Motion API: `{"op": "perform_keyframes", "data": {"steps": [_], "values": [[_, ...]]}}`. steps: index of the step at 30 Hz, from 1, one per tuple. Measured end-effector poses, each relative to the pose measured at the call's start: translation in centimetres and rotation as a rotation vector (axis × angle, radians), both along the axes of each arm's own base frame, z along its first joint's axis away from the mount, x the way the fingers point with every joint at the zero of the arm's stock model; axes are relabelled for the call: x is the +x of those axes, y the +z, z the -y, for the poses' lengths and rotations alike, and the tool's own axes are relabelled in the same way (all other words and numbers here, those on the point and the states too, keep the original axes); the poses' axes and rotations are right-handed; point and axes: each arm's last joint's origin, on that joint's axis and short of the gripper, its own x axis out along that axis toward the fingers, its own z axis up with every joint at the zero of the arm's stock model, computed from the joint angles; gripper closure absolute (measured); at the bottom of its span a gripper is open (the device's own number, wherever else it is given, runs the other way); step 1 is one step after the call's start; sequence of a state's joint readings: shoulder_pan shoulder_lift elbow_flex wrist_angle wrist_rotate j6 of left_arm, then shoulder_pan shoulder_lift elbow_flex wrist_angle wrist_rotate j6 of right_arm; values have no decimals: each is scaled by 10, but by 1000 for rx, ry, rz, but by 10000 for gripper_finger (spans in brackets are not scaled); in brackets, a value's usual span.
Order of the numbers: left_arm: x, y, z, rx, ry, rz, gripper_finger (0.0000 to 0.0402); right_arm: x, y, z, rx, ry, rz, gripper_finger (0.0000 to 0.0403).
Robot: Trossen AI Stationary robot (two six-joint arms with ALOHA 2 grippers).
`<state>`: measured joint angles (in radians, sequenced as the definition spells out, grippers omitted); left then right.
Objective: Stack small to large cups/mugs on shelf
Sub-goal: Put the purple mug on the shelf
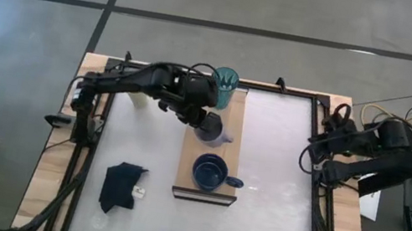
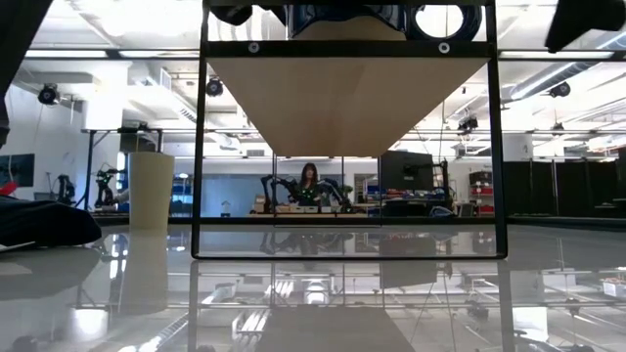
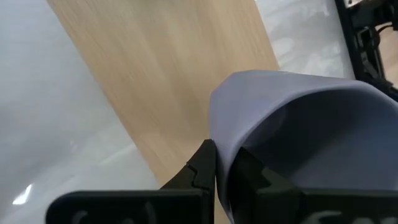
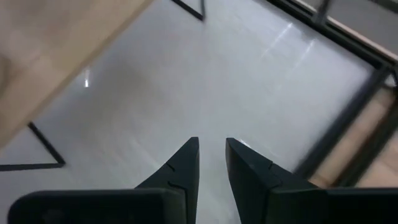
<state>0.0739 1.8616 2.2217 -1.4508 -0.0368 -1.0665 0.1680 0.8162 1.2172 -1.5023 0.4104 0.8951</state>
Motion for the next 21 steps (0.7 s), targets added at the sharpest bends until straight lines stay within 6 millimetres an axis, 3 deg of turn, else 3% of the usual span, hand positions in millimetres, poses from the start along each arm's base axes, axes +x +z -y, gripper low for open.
{"op": "perform_keyframes", "data": {"steps": [5, 11, 21], "values": [[6, -6, 3, -10, 14, -11, 400, 25, 1, -4, -40, 81, 38, 330], [11, -13, 7, -17, 2, -38, 399, 41, -3, -7, -64, 110, -25, 330], [18, -20, 15, -37, 0, -51, 397, 47, -6, -8, -74, 121, -58, 330]]}}
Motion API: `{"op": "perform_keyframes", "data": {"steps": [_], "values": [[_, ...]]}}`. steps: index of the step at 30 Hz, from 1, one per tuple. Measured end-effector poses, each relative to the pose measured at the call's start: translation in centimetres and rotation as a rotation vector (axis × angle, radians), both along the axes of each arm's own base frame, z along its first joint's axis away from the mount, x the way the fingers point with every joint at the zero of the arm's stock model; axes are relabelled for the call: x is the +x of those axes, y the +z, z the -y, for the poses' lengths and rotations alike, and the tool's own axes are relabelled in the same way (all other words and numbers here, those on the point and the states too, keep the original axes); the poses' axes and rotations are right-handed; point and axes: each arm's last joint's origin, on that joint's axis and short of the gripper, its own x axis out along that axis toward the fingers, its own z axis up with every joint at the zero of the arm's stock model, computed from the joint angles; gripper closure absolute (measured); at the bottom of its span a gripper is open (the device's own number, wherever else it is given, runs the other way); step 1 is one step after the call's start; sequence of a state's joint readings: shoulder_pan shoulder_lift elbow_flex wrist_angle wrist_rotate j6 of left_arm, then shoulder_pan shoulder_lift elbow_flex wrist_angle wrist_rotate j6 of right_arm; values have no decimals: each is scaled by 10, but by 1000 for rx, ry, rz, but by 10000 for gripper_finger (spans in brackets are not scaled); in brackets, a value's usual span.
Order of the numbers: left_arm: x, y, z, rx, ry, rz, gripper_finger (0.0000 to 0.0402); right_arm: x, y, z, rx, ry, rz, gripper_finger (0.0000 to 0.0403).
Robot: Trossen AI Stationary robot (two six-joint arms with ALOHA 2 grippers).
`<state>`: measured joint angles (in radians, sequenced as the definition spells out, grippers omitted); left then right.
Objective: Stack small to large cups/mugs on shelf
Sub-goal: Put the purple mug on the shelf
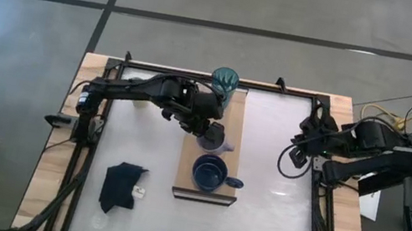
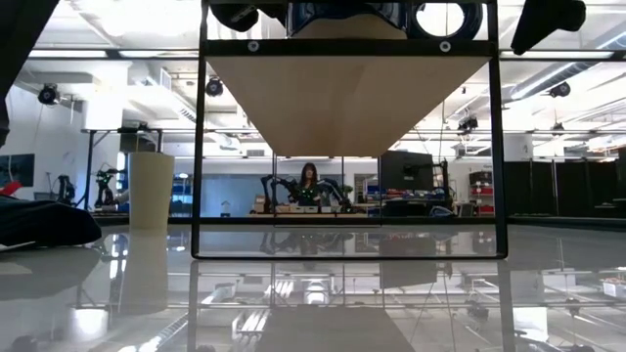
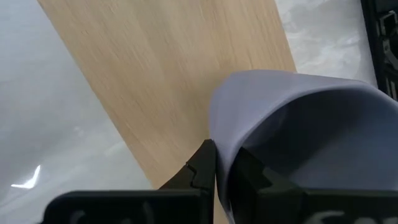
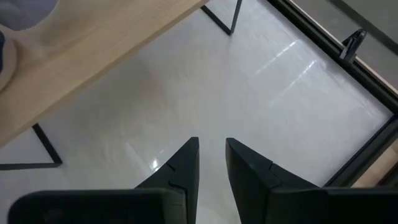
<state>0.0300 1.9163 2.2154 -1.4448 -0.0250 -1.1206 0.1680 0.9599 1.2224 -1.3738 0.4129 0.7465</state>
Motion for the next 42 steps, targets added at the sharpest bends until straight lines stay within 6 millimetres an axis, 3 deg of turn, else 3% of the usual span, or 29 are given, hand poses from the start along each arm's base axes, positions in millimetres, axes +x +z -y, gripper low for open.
{"op": "perform_keyframes", "data": {"steps": [31, 42], "values": [[6, -5, 3, 31, 4, 7, 395, -1, 0, 0, 1, -1, 0, 330], [14, -17, 2, 30, 6, -34, 384, -2, 0, 0, -1, 1, -4, 330]]}}
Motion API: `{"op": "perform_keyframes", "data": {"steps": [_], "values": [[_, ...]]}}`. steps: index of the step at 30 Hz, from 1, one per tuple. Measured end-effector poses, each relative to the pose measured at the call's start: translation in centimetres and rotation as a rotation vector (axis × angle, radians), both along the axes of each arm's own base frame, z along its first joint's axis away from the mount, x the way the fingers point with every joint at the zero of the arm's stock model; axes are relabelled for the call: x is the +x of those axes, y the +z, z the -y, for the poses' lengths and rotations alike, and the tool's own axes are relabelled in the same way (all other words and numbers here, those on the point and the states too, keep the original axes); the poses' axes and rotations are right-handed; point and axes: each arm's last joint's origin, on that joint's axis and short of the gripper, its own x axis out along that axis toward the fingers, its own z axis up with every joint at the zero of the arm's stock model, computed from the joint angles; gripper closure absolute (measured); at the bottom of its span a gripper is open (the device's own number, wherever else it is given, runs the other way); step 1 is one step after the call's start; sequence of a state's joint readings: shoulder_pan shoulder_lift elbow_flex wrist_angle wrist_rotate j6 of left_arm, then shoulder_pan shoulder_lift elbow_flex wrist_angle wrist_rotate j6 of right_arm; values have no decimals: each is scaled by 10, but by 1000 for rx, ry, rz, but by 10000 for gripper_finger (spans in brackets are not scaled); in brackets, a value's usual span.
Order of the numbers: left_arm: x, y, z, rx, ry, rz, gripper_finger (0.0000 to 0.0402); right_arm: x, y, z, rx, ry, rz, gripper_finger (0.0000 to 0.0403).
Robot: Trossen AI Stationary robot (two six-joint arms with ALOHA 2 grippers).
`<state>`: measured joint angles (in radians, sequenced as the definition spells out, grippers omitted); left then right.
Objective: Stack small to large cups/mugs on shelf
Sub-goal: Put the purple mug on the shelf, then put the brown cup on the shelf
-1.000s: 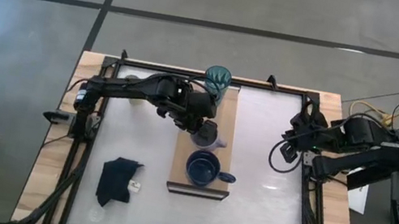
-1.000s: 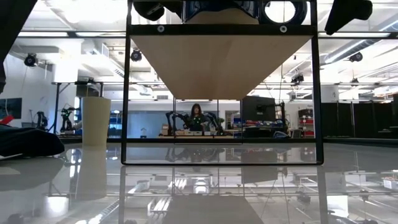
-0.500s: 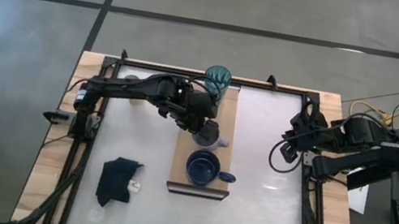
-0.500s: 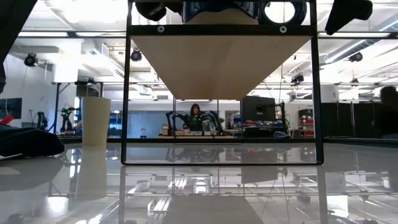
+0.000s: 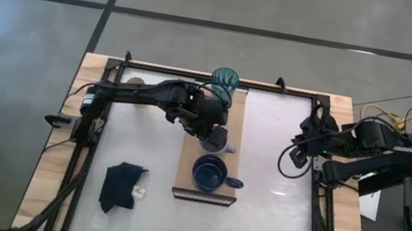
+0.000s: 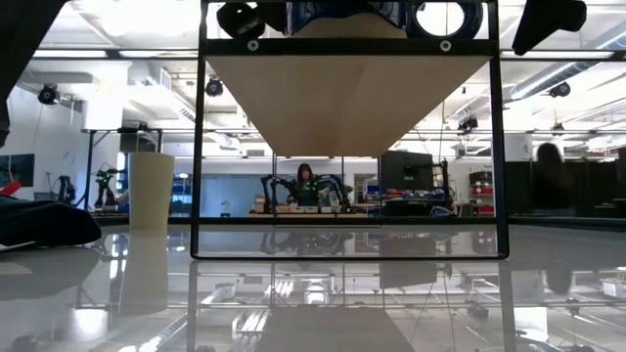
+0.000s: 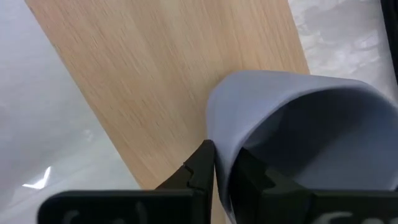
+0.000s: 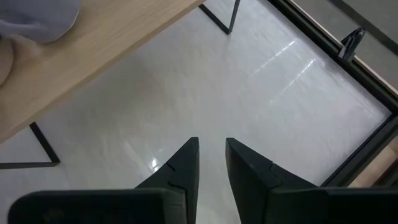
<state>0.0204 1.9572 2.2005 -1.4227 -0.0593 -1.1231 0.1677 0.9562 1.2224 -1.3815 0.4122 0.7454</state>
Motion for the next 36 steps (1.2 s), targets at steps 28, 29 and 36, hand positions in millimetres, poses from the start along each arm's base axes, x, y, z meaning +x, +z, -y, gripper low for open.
{"op": "perform_keyframes", "data": {"steps": [28, 29, 36], "values": [[-49, 47, -8, 182, 35, 66, 337, 0, 0, 0, -26, 30, -15, 330], [-57, 50, -9, 216, 49, 41, 337, 0, 0, 0, -26, 31, -16, 330], [-86, 46, -26, 218, 108, -32, 338, 0, 0, 0, -29, 36, -18, 330]]}}
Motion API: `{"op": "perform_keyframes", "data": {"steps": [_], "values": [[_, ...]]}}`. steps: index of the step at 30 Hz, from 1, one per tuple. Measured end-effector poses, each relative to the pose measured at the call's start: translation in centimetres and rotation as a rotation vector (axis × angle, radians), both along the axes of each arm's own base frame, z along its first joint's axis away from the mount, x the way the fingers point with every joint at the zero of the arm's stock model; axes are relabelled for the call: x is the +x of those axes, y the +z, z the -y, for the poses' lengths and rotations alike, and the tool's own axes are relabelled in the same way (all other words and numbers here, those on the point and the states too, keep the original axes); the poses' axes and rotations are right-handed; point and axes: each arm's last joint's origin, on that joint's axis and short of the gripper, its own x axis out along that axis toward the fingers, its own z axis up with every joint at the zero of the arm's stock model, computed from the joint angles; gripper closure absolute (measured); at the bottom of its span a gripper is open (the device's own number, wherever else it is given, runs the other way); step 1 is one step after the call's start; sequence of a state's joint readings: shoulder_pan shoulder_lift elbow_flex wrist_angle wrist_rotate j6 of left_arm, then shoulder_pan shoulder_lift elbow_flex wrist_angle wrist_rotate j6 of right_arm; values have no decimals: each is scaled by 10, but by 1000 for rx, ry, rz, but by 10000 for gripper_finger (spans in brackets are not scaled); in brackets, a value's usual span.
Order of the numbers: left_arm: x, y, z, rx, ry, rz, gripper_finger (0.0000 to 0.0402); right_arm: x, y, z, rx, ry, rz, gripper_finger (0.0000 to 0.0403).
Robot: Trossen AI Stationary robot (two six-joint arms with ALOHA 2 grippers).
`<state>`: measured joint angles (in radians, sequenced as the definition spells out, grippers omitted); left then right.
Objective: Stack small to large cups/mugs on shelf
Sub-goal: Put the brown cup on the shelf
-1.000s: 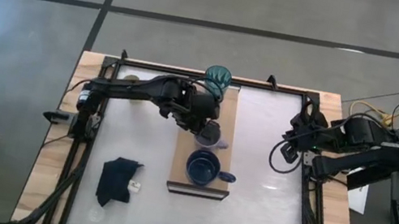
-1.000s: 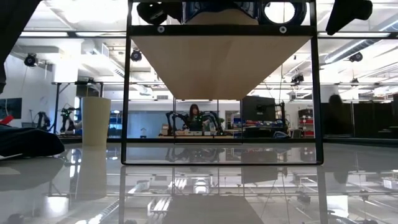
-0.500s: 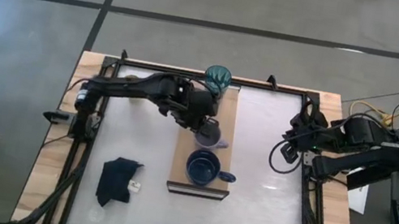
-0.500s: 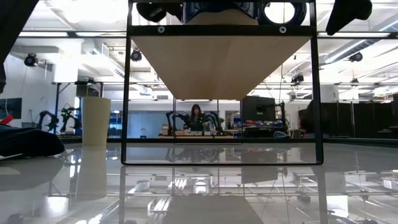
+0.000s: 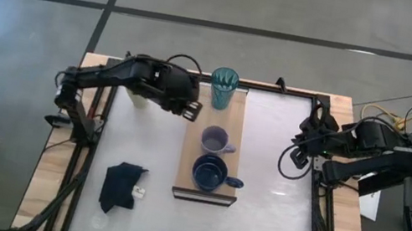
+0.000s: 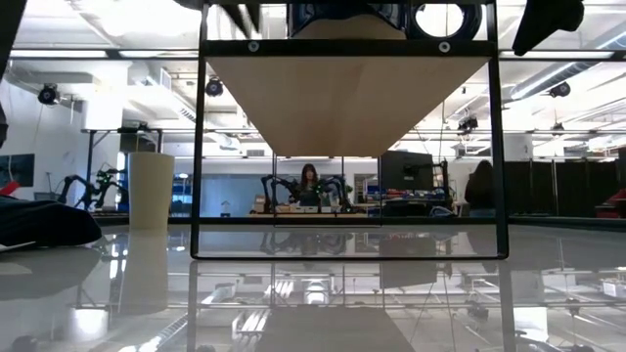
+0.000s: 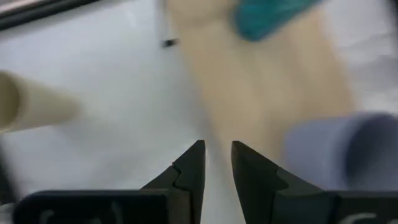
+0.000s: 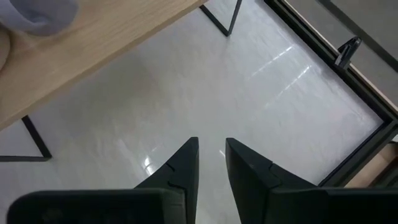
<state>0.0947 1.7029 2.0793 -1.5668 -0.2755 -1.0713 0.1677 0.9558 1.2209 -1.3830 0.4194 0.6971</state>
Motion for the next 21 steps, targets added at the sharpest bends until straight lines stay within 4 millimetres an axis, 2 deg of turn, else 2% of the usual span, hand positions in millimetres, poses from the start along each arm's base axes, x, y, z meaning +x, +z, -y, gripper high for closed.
{"op": "perform_keyframes", "data": {"steps": [4, 8, 15, 21], "values": [[-24, -25, -23, -16, 81, -99, 338, -1, 0, 0, -2, 3, -8, 330], [-66, -48, -47, -49, 210, -200, 338, -3, -1, 0, 1, 5, -30, 330], [-122, -53, -65, -13, 264, -99, 338, -3, -1, 1, -3, -7, -27, 330], [-156, -72, -89, -37, 372, -171, 338, -3, -1, 1, 23, -73, 0, 330]]}}
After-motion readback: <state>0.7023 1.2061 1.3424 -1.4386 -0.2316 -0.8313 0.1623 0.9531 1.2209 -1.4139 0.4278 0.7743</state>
